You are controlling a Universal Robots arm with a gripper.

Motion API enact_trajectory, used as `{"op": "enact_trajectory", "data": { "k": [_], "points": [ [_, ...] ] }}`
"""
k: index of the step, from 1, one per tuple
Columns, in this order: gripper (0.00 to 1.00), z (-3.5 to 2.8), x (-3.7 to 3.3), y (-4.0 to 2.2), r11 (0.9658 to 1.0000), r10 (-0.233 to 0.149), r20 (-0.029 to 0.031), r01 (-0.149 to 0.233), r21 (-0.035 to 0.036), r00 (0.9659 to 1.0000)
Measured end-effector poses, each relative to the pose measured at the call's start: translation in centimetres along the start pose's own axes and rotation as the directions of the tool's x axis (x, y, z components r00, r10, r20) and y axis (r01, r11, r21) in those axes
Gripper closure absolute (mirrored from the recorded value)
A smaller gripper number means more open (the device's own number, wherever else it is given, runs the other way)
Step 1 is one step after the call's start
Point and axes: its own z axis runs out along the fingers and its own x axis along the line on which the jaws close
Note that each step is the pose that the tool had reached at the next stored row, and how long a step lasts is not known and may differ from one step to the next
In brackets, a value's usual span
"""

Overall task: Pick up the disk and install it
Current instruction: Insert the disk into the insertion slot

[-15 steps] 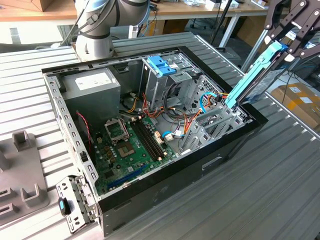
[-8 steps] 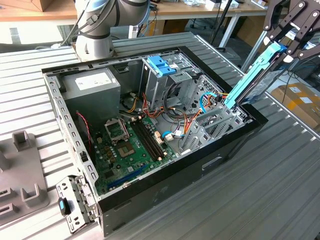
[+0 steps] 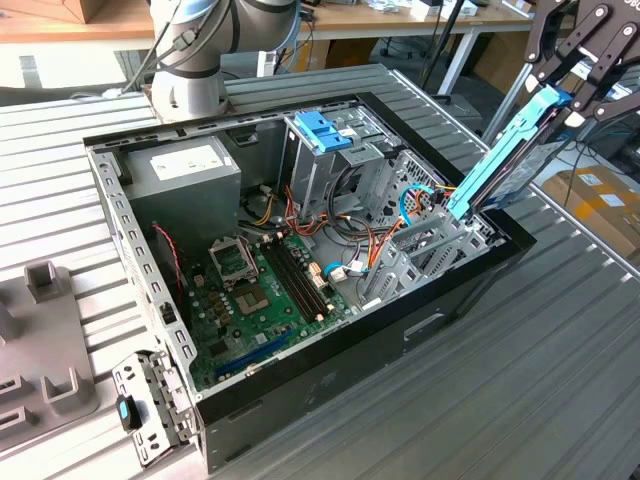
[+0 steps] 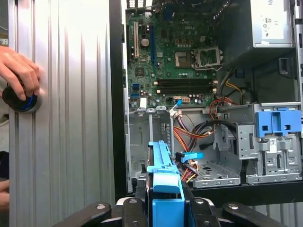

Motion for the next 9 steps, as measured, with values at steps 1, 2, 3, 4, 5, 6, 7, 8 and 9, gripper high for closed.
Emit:
{"op": "enact_trajectory", "data": {
  "k": [1,2,3,4,5,6,7,8,9],
  "points": [
    [0.63,0.04,0.01,0.03,1.0000,0.000,0.0001,0.000,0.0000,1.0000],
    [0.63,0.07,0.01,0.05,1.0000,0.000,0.0001,0.000,0.0000,1.0000],
    [0.63,0.10,0.02,0.08,1.0000,0.000,0.0000,0.000,0.0000,1.0000],
    [0.63,0.15,0.03,0.11,1.0000,0.000,0.0001,0.000,0.0000,1.0000],
    [0.63,0.16,0.03,0.13,1.0000,0.000,0.0001,0.000,0.0000,1.0000],
    [0.63,0.18,0.03,0.14,1.0000,0.000,0.0000,0.000,0.0000,1.0000],
    [0.63,0.21,0.04,0.17,1.0000,0.000,0.0001,0.000,0.0000,1.0000],
    [0.63,0.23,0.05,0.18,1.0000,0.000,0.0000,0.000,0.0000,1.0000],
    [0.63,0.25,0.05,0.20,1.0000,0.000,0.0001,0.000,0.0000,1.0000]
  ]
}}
